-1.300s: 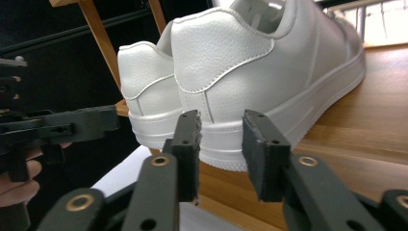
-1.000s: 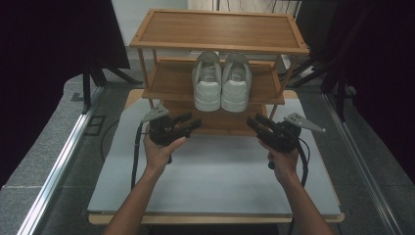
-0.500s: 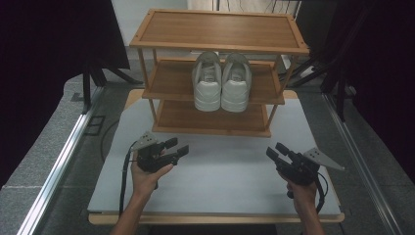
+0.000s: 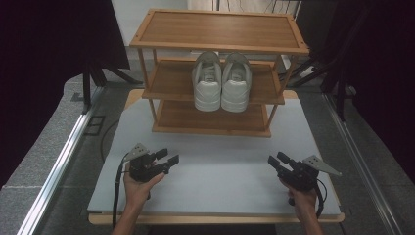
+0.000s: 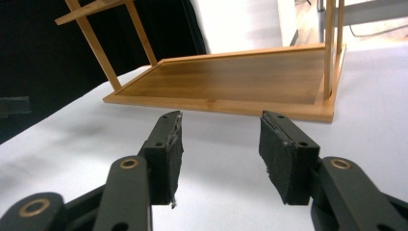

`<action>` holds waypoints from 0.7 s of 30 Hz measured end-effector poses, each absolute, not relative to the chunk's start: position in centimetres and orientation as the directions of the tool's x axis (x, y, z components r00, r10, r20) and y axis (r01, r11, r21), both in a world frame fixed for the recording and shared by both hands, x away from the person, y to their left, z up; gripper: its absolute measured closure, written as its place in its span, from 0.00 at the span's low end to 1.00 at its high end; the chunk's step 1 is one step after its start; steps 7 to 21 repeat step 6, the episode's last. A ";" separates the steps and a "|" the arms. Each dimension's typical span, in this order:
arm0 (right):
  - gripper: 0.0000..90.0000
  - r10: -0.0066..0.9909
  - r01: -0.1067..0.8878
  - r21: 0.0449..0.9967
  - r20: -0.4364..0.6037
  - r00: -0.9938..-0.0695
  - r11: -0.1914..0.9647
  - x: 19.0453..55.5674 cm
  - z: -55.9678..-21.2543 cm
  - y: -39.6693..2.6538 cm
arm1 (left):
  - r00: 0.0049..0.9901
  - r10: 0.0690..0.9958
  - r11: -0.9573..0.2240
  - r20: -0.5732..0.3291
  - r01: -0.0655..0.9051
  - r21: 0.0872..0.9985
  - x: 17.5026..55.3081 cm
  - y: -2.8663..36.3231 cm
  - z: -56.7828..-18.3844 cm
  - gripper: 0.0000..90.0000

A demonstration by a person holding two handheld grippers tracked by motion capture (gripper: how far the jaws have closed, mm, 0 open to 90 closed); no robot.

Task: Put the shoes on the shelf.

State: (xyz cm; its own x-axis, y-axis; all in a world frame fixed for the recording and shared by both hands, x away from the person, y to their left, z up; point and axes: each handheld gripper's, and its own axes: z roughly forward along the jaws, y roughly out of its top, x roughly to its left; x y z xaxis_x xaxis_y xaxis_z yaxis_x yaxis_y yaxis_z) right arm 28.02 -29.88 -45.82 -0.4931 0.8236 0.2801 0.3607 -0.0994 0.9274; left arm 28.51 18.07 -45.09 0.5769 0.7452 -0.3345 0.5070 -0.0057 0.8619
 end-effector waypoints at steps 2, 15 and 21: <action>0.52 0.826 0.351 0.932 0.270 -0.495 -0.094 27.9 -45.7 -29.9 | 0.577 0.742 -0.003 -0.340 0.510 0.860 28.6 18.1 -45.1 0.42; 0.49 0.824 0.346 0.933 0.273 -0.497 -0.101 27.6 -46.0 -30.4 | 0.556 0.759 -0.003 -0.337 0.521 0.854 28.9 18.5 -45.5 0.40; 0.49 0.824 0.346 0.933 0.273 -0.497 -0.101 27.6 -46.0 -30.4 | 0.556 0.759 -0.003 -0.337 0.521 0.854 28.9 18.5 -45.5 0.40</action>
